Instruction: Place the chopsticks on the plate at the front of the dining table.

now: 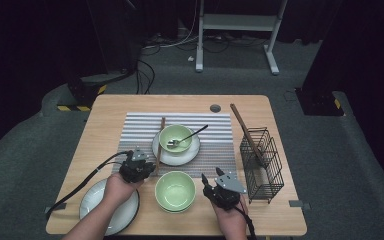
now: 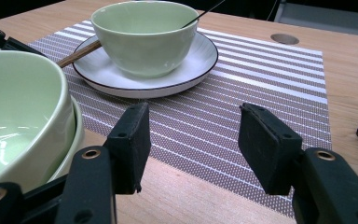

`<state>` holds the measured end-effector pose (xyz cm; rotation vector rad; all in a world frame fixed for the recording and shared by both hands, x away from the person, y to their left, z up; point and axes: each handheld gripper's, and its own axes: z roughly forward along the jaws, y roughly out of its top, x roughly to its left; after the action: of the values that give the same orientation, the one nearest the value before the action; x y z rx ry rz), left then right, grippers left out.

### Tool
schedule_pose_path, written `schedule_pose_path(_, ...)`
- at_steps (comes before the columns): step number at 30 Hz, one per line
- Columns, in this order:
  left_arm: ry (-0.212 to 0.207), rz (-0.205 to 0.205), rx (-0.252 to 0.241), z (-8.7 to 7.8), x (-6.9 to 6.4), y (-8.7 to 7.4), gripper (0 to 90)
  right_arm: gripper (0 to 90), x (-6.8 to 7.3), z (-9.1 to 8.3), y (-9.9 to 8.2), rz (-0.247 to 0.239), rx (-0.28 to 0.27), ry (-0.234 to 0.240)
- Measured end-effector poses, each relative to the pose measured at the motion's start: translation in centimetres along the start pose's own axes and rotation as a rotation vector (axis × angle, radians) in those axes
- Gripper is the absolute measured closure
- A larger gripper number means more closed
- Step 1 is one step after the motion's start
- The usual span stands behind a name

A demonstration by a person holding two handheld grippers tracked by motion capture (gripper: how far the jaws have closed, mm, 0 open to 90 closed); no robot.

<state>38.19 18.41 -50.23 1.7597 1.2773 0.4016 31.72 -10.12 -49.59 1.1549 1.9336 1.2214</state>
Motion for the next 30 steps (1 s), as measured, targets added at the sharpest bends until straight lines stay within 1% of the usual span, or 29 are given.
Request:
schedule_pose_path(7,-0.001,-0.002,-0.003,-0.1,0.1,0.1,78.1,43.3,0.0,0.0,0.0,0.000,0.001,0.000)
schedule_pose_path(12,0.008,-0.022,-0.029,-0.4,0.4,0.2,75.3,43.3,0.0,0.0,0.0,-0.001,0.000,0.000)
schedule_pose_path(14,0.011,-0.012,-0.032,-0.8,0.5,0.4,74.3,43.3,0.0,0.0,0.0,-0.001,0.001,0.000)
schedule_pose_path(15,0.012,-0.017,-0.049,-1.0,0.5,0.4,73.7,43.3,0.0,0.0,0.0,-0.001,0.001,0.001)
schedule_pose_path(18,0.018,-0.014,-0.071,-1.7,0.8,0.5,71.5,43.3,0.1,0.1,-0.1,-0.001,0.003,0.001)
schedule_pose_path(20,0.020,-0.019,-0.091,-2.3,1.0,0.6,70.0,43.3,0.1,0.1,-0.1,-0.002,0.004,0.002)
schedule_pose_path(22,0.022,-0.010,-0.103,-3.0,1.2,0.6,68.6,43.3,0.1,0.1,-0.1,-0.007,0.003,0.002)
schedule_pose_path(23,0.022,-0.023,-0.121,-3.2,1.3,0.6,68.0,43.3,0.1,0.1,-0.1,-0.008,0.003,0.002)
schedule_pose_path(24,0.024,-0.011,-0.119,-3.6,1.4,0.5,67.2,43.3,0.1,0.1,-0.1,-0.008,0.004,0.001)
schedule_pose_path(29,0.026,-0.030,-0.152,-5.2,2.2,0.1,65.6,43.3,0.1,0.1,-0.1,-0.009,0.008,0.000)
schedule_pose_path(30,0.026,-0.030,-0.152,-5.2,2.2,0.1,65.0,43.3,0.1,0.2,-0.1,-0.010,0.011,-0.001)
